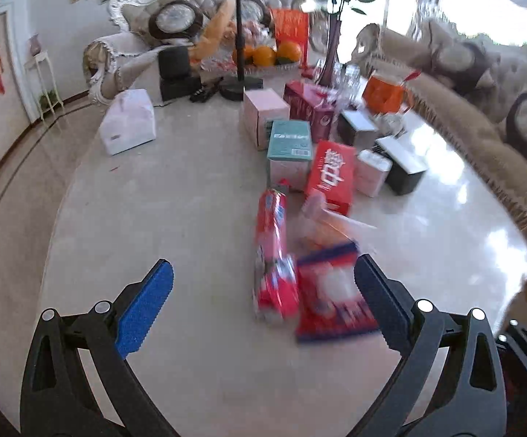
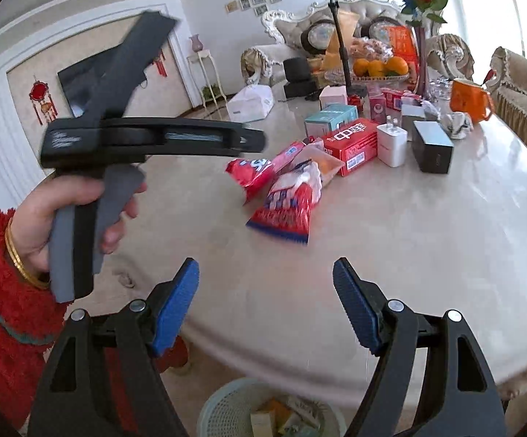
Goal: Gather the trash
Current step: 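Grasp the red snack tube with the left tool while the right tool grasps the red-white snack bag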
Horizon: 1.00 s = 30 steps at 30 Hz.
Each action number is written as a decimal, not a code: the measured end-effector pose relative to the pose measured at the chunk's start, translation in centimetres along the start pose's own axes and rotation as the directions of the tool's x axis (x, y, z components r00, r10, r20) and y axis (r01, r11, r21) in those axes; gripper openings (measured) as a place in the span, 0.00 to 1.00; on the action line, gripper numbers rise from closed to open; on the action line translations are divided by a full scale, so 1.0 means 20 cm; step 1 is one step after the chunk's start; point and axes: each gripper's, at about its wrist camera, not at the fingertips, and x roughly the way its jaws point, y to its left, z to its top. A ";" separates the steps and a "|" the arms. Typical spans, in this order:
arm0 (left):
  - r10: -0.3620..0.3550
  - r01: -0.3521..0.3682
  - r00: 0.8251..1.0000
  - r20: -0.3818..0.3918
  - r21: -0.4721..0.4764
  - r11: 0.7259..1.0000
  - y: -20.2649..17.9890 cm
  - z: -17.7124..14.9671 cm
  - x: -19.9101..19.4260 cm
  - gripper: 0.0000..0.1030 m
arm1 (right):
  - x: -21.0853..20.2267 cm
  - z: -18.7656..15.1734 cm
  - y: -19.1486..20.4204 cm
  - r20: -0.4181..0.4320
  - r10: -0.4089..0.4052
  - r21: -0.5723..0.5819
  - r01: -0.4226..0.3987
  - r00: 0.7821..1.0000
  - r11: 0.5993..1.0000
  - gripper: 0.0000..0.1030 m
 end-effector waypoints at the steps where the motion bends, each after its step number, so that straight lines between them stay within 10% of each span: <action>1: 0.004 -0.003 1.000 -0.019 0.010 1.000 0.00 0.02 0.05 0.94 | 0.03 0.02 -0.01 -0.009 0.001 -0.003 -0.001 1.000 1.000 0.70; 19: 0.098 -0.073 0.983 -0.153 0.156 0.985 0.07 0.12 0.45 0.93 | 0.38 0.22 0.00 -0.153 -0.078 -0.009 0.078 0.985 0.997 0.70; 24: -0.012 0.025 0.984 -0.180 0.069 0.997 0.10 0.13 0.47 0.38 | 0.40 0.19 -0.03 -0.156 -0.095 -0.014 0.094 0.983 0.995 0.60; 30: -0.024 0.025 0.989 -0.146 0.009 1.000 0.15 0.09 0.43 0.26 | 0.30 0.15 -0.05 -0.097 -0.050 0.016 0.052 0.994 0.998 0.38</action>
